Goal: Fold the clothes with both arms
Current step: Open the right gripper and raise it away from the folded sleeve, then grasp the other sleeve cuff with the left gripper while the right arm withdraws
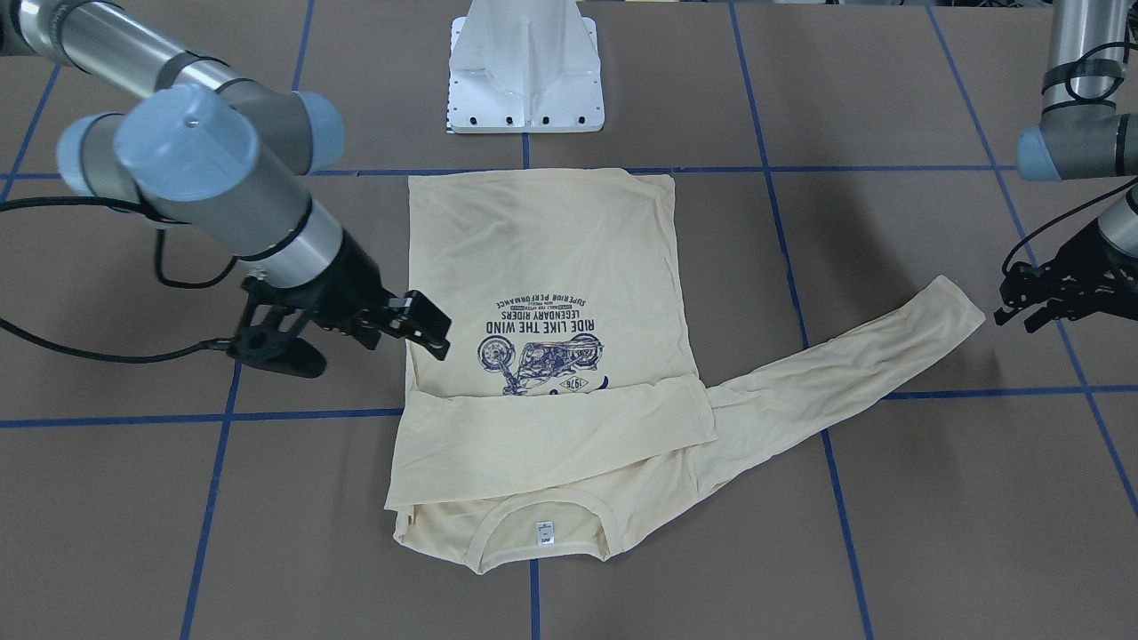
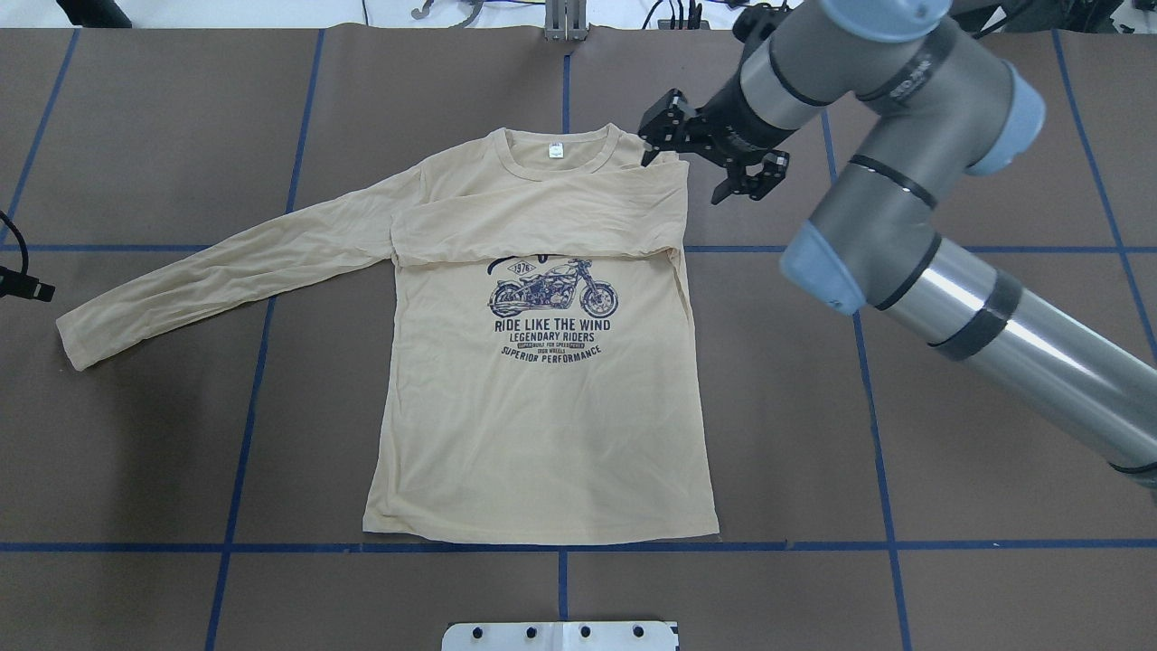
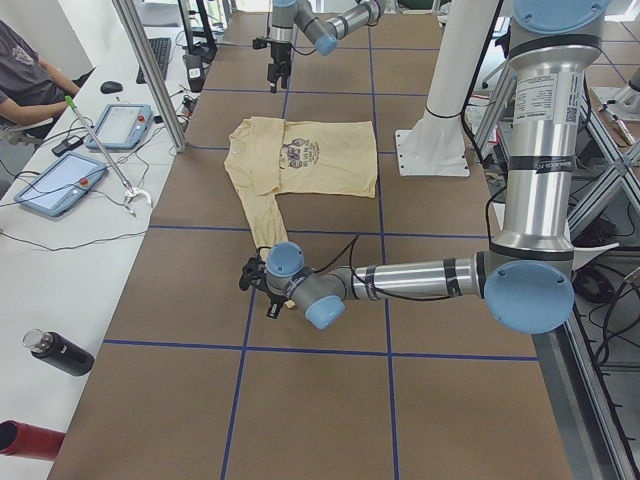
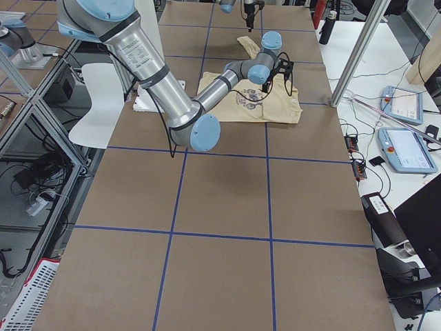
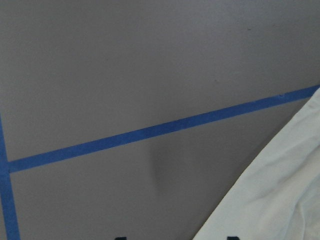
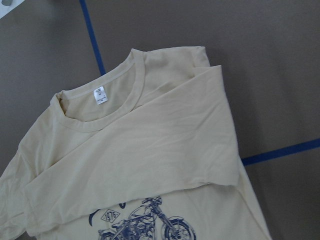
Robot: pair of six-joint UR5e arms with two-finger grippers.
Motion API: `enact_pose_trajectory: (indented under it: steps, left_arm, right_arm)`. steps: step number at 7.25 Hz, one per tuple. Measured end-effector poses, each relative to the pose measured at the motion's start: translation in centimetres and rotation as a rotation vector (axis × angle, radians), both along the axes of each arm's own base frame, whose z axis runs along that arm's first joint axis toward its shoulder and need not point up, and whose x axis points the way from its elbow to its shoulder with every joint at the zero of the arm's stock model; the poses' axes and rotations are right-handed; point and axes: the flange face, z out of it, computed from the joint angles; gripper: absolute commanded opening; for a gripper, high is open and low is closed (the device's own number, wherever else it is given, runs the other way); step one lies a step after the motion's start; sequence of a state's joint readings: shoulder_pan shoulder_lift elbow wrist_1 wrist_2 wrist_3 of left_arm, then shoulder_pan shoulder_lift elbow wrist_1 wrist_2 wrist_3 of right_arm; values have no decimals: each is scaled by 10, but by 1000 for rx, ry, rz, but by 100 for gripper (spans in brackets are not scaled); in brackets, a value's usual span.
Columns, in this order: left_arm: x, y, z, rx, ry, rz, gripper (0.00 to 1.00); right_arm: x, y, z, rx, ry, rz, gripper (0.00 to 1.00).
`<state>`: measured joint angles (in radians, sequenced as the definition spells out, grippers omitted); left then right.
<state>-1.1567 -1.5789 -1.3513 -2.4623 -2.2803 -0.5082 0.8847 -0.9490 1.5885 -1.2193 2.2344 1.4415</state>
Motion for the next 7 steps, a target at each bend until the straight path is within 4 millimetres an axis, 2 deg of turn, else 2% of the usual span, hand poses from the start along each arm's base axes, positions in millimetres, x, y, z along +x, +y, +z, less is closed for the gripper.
enact_pose_trajectory:
  steps: [1,2,3,7]
  left_arm:
    - [2,0,2,-4,-2,4,41]
    - [6,0,4,-7,-3,12,41]
    - [11,0,5,-9,-3,20,42]
    - [27,5,6,-16,-4,52,42]
  right_arm:
    - [33,1,21,9,-2,-13,99]
    - [54,1,36,15,1,-16,99]
    - [65,2,45,15,4,-15,99]
    - [71,5,55,10,11,-13,99]
